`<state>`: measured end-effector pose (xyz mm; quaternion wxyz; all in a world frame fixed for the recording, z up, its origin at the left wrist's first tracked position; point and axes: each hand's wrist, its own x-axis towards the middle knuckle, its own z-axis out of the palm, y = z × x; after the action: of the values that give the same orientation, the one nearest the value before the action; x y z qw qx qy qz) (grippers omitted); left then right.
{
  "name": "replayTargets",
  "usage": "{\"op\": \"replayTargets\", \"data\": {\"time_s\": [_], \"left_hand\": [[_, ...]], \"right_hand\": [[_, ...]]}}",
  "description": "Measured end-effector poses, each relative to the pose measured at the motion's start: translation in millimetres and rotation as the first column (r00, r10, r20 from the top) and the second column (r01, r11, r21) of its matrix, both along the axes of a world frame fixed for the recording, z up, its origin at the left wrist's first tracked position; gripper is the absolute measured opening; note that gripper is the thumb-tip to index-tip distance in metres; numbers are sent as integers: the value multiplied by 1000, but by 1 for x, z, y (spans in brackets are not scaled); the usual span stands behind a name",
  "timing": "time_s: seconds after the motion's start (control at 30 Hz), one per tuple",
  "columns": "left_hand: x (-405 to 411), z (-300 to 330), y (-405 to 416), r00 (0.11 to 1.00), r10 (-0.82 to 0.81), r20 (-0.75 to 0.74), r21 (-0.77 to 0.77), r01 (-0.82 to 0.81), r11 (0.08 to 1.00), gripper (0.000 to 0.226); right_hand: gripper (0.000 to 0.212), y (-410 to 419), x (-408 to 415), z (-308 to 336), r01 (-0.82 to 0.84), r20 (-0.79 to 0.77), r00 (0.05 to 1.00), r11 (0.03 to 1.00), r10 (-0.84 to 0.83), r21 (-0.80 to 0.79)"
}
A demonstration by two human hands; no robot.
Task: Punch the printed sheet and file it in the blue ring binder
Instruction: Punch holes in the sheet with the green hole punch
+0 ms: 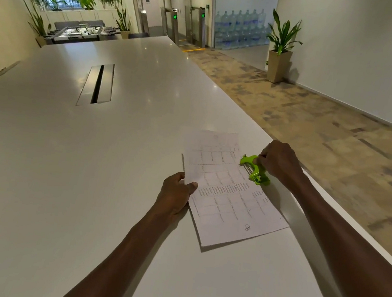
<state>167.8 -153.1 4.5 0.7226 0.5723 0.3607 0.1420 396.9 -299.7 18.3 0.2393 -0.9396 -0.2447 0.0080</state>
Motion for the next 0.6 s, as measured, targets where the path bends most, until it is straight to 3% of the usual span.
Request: {"op": "replayTargets", "data": {"time_s": [0.23, 0.33, 0.43, 0.6], "left_hand": [[2, -6, 3, 1000, -26, -12, 40, 27, 999, 30], [1, -10, 5, 999, -43, -12, 20, 43, 999, 29], [2, -13, 6, 999, -45, -12, 7, 45, 999, 32], [3, -17, 8, 997, -61, -41, 45, 62, 997, 24]], "right_hand": [[30, 4, 8, 19, -30, -35, 999, 994, 27, -105], [30, 5, 13, 33, -141, -211, 972, 978, 107, -155], [38, 6, 20, 42, -173, -429, 901, 963, 70, -206], [45, 8, 27, 44, -189, -507, 862, 935, 12, -300]]}}
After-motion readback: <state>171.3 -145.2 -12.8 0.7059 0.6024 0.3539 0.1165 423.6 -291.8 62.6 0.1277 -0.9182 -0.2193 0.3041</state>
